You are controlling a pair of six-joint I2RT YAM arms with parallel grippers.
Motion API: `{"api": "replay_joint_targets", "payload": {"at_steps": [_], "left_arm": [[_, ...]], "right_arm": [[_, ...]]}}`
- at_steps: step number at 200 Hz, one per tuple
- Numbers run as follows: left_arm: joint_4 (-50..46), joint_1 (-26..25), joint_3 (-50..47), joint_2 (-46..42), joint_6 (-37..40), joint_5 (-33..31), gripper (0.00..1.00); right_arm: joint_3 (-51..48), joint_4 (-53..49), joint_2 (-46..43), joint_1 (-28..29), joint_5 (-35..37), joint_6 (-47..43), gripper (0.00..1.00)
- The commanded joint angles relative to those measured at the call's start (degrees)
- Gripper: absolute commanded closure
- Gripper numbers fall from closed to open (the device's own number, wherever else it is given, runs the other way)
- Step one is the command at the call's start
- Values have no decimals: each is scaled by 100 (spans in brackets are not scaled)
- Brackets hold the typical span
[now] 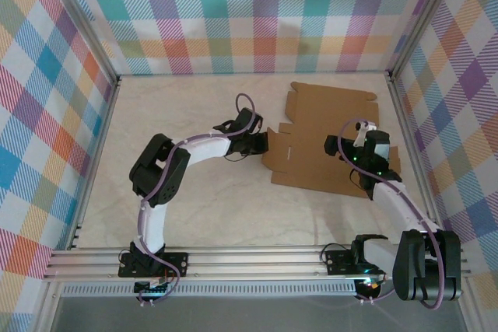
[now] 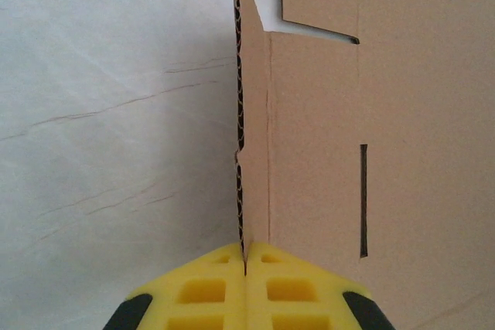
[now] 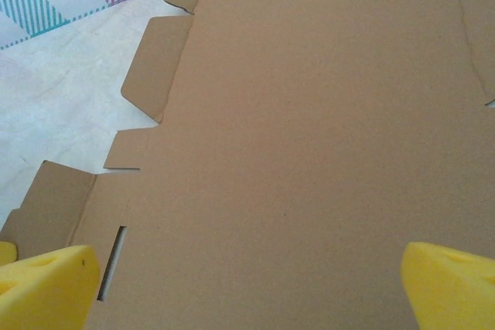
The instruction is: Fold the paper box
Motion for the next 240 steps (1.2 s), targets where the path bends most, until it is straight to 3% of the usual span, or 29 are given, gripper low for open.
{"api": "replay_joint_targets", "payload": {"at_steps": [1, 31, 54, 87, 124, 156, 202, 215, 226, 240], "left_arm": [[-622, 337, -317, -309, 501, -150, 100], [-1360, 650, -374, -573, 1448, -374, 100], [-1608, 1002, -561, -869, 1523, -616, 100], [-875, 1609, -1534, -1551, 370, -329, 100], [320, 1700, -2818, -2373, -1561, -624, 100], [1562, 1295, -4030, -3100, -3543, -1381, 100], [1249, 34, -4173, -3351, -5530, -2651, 100], [1160, -300, -4120, -3362, -5791, -2897, 100], [828, -415, -4000, -3443, -5725, -3069, 87], [300, -418, -3887, -3703, -5404, -3400, 60]], "right_arm": [[340, -282, 55, 3, -161, 181, 0], [540, -448, 181, 5, -213, 327, 0], [682, -597, 291, 6, -166, 438, 0], [865, -844, 439, -1, -10, 674, 0], [934, -886, 556, -1, -126, 1275, 0], [811, -467, 806, -1, -785, 2090, 0], [536, 608, 1462, 48, -1704, 3194, 1], [537, 659, 1553, 71, -1779, 3301, 2], [511, 641, 1540, 77, -1745, 3307, 2], [492, 521, 1457, 73, -1604, 3236, 2]]}}
